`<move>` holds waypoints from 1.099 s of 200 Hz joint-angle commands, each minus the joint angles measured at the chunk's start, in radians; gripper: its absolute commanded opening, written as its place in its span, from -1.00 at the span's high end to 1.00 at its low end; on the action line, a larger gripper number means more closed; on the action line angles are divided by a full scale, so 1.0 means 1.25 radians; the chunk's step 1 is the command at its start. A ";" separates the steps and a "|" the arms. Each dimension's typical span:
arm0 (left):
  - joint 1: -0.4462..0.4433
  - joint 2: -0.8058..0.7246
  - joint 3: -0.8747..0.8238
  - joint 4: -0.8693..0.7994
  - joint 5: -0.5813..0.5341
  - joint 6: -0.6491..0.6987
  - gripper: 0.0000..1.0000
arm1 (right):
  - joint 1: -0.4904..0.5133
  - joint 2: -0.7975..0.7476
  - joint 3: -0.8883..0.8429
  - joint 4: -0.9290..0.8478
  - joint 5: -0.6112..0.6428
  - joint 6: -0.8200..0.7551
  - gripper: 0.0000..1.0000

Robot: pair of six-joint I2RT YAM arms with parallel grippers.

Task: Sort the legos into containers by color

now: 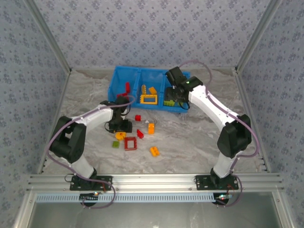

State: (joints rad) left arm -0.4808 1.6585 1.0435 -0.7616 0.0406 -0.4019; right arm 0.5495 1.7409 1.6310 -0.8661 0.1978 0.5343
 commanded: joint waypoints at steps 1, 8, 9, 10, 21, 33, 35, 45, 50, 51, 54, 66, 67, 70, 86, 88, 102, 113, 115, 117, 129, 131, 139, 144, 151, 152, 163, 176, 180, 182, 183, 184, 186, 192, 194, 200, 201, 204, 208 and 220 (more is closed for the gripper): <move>-0.006 0.027 -0.005 -0.023 0.004 0.009 -0.25 | 0.013 -0.043 -0.004 -0.006 -0.002 0.016 -0.34; -0.006 0.029 -0.004 -0.024 0.000 0.005 -0.22 | 0.015 -0.044 -0.003 -0.009 -0.002 0.015 -0.34; -0.006 0.029 -0.004 -0.024 0.000 0.005 -0.22 | 0.015 -0.045 -0.003 -0.010 -0.002 0.016 -0.34; -0.007 0.029 -0.005 -0.025 -0.001 0.005 -0.21 | 0.015 -0.045 -0.003 -0.010 -0.002 0.016 -0.34; -0.007 0.027 -0.009 -0.024 -0.002 0.002 -0.18 | 0.017 -0.046 -0.004 -0.011 -0.004 0.017 -0.34; -0.009 0.025 -0.014 -0.026 -0.003 0.001 -0.18 | 0.019 -0.047 -0.004 -0.011 -0.004 0.018 -0.34; -0.010 0.025 -0.015 -0.026 -0.003 0.001 -0.18 | 0.020 -0.047 -0.004 -0.011 -0.004 0.018 -0.34; -0.013 0.025 -0.019 -0.029 -0.007 0.003 -0.19 | 0.020 -0.047 -0.004 -0.012 -0.004 0.019 -0.35; -0.015 0.027 -0.021 -0.030 -0.008 0.004 -0.19 | 0.019 -0.047 -0.004 -0.012 -0.004 0.019 -0.35; -0.014 0.027 -0.021 -0.030 -0.008 0.005 -0.19 | 0.019 -0.047 -0.004 -0.012 -0.004 0.019 -0.35; -0.016 0.027 -0.022 -0.029 -0.007 0.005 -0.19 | 0.019 -0.047 -0.004 -0.011 -0.004 0.019 -0.35; -0.018 0.029 -0.025 -0.030 -0.014 0.005 -0.16 | 0.019 -0.045 -0.003 -0.009 -0.005 0.020 -0.35; -0.018 0.029 -0.025 -0.029 -0.016 0.005 -0.15 | 0.020 -0.044 -0.002 -0.010 -0.005 0.020 -0.35; -0.019 0.028 -0.026 -0.028 -0.019 0.005 -0.13 | 0.020 -0.044 -0.002 -0.011 -0.005 0.020 -0.34; -0.019 0.021 -0.022 -0.026 -0.025 0.003 0.03 | 0.022 -0.045 -0.002 -0.011 -0.005 0.019 -0.34; -0.019 0.020 -0.021 -0.027 -0.026 0.003 0.04 | 0.021 -0.045 -0.002 -0.011 -0.006 0.019 -0.34; -0.019 0.007 -0.009 -0.032 -0.038 0.001 0.16 | 0.021 -0.046 -0.004 -0.014 -0.004 0.019 -0.34; -0.019 -0.004 0.007 -0.042 -0.053 0.001 0.18 | 0.021 -0.052 -0.011 -0.013 -0.004 0.018 -0.34; -0.019 -0.005 0.012 -0.046 -0.056 0.001 0.18 | 0.021 -0.054 -0.013 -0.012 -0.005 0.017 -0.34; -0.020 -0.008 0.017 -0.049 -0.058 0.002 0.18 | 0.021 -0.055 -0.015 -0.010 -0.005 0.016 -0.34; -0.019 -0.017 0.063 -0.074 -0.064 0.004 0.18 | 0.023 -0.075 -0.037 0.006 -0.009 0.008 -0.33; -0.020 -0.019 0.074 -0.078 -0.064 0.004 0.18 | 0.023 -0.083 -0.044 0.010 -0.011 0.007 -0.33; -0.020 -0.022 0.119 -0.092 -0.064 0.002 0.18 | 0.023 -0.108 -0.073 0.035 -0.021 -0.001 -0.33; -0.019 -0.021 0.149 -0.099 -0.064 -0.001 0.18 | 0.024 -0.130 -0.100 0.057 -0.030 -0.009 -0.33; -0.019 -0.015 0.193 -0.105 -0.063 -0.004 0.19 | 0.024 -0.161 -0.143 0.092 -0.044 -0.020 -0.33; -0.019 -0.014 0.201 -0.106 -0.062 -0.006 0.19 | 0.024 -0.166 -0.149 0.097 -0.046 -0.021 -0.33; -0.022 0.010 0.283 -0.110 -0.057 -0.013 0.19 | 0.029 -0.217 -0.217 0.151 -0.058 -0.039 -0.33; -0.031 0.054 0.383 -0.116 -0.057 -0.021 0.19 | 0.031 -0.263 -0.283 0.177 -0.071 -0.046 -0.33; -0.033 0.070 0.422 -0.119 -0.057 -0.023 0.19 | 0.030 -0.273 -0.296 0.178 -0.074 -0.047 -0.33; -0.035 0.080 0.439 -0.120 -0.058 -0.023 0.19 | 0.030 -0.278 -0.301 0.178 -0.076 -0.047 -0.33; -0.036 0.083 0.446 -0.120 -0.059 -0.024 0.19 | 0.029 -0.280 -0.303 0.178 -0.077 -0.048 -0.33; -0.038 0.088 0.454 -0.121 -0.059 -0.024 0.19 | 0.029 -0.282 -0.305 0.177 -0.078 -0.048 -0.33; -0.038 0.098 0.473 -0.122 -0.058 -0.025 0.19 | 0.028 -0.285 -0.309 0.177 -0.079 -0.048 -0.33; -0.043 0.124 0.526 -0.123 -0.062 -0.027 0.19 | 0.029 -0.296 -0.317 0.173 -0.080 -0.051 -0.33; -0.045 0.134 0.541 -0.123 -0.062 -0.027 0.19 | 0.029 -0.300 -0.319 0.171 -0.080 -0.052 -0.33; -0.047 0.163 0.592 -0.122 -0.066 -0.028 0.19 | 0.029 -0.310 -0.324 0.166 -0.080 -0.052 -0.33; -0.048 0.169 0.600 -0.122 -0.067 -0.029 0.19 | 0.029 -0.313 -0.325 0.166 -0.080 -0.052 -0.33; -0.049 0.185 0.624 -0.122 -0.067 -0.030 0.19 | 0.029 -0.317 -0.326 0.165 -0.081 -0.053 -0.33; -0.049 0.209 0.657 -0.124 -0.067 -0.033 0.19 | 0.028 -0.324 -0.331 0.163 -0.081 -0.053 -0.33; -0.052 0.287 0.759 -0.129 -0.072 -0.043 0.20 | 0.026 -0.340 -0.339 0.158 -0.083 -0.052 -0.33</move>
State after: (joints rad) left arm -0.5327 1.8538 1.8111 -0.8791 -0.0280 -0.4278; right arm 0.5823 1.3617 1.2316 -0.6926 0.1143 0.4911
